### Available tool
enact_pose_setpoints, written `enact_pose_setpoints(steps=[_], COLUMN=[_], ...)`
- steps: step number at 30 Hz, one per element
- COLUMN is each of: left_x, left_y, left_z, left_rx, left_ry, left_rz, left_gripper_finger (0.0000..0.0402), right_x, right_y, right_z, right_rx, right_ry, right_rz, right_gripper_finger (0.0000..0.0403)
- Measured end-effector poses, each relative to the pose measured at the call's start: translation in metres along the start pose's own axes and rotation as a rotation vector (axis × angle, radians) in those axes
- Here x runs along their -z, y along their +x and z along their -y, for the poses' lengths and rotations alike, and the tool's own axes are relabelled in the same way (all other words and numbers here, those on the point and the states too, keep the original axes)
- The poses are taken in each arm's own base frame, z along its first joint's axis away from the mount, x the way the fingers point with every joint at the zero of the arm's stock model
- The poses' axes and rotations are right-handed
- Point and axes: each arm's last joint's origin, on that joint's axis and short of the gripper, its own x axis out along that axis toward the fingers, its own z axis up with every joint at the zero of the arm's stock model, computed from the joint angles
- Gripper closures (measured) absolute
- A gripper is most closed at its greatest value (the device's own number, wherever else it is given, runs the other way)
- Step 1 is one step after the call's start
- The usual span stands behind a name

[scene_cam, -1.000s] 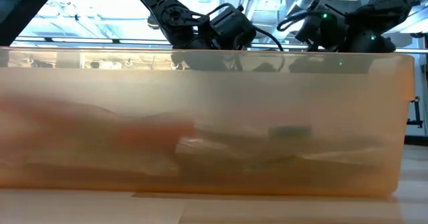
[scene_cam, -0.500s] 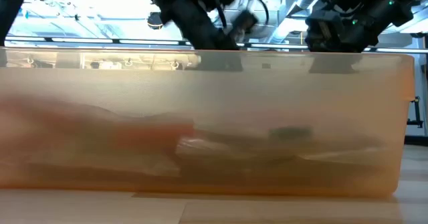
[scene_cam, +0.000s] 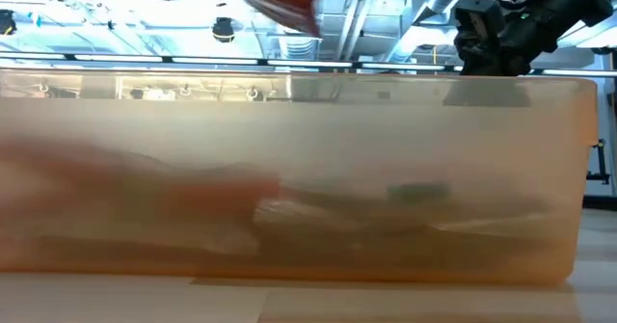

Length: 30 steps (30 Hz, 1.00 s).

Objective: Sort popcorn bags into baskets
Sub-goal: Put the red popcorn bag into the orange bin

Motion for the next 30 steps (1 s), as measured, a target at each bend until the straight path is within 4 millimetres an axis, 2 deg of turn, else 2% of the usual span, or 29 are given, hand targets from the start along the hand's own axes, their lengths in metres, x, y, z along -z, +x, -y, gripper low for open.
enact_pose_setpoints(steps=[3,5,13,19,26,30], left_x=[0.03,0.045,0.08,0.089,0.097,0.097], left_y=[-0.003,0.003,0.039,0.055,0.071,0.079], left_z=[-0.001,-0.005,-0.036,-0.049,-0.049,-0.048], left_rx=[-0.077,-0.095,-0.03,0.052,0.068,0.08], left_ry=[-0.032,-0.058,-0.094,-0.118,-0.084,-0.102], left_rz=[0.033,0.061,-0.001,-0.032,-0.141,-0.127], left_gripper_finger=[0.0401,0.0401,0.0401,0.0401,0.0401,0.0399], right_x=[0.0,0.0,0.001,0.001,0.002,0.002], right_y=[0.003,0.003,0.006,0.006,0.006,0.006], right_z=[0.0,0.0,0.001,0.0,0.001,0.001], right_rx=[0.006,0.008,0.021,0.018,0.024,0.025], right_ry=[0.0,0.0,0.0,0.0,-0.004,-0.008], right_rz=[-0.006,-0.005,-0.013,-0.015,-0.021,-0.023], right_gripper_finger=[0.0372,0.0367,0.0373,0.0384,0.0368,0.0363])
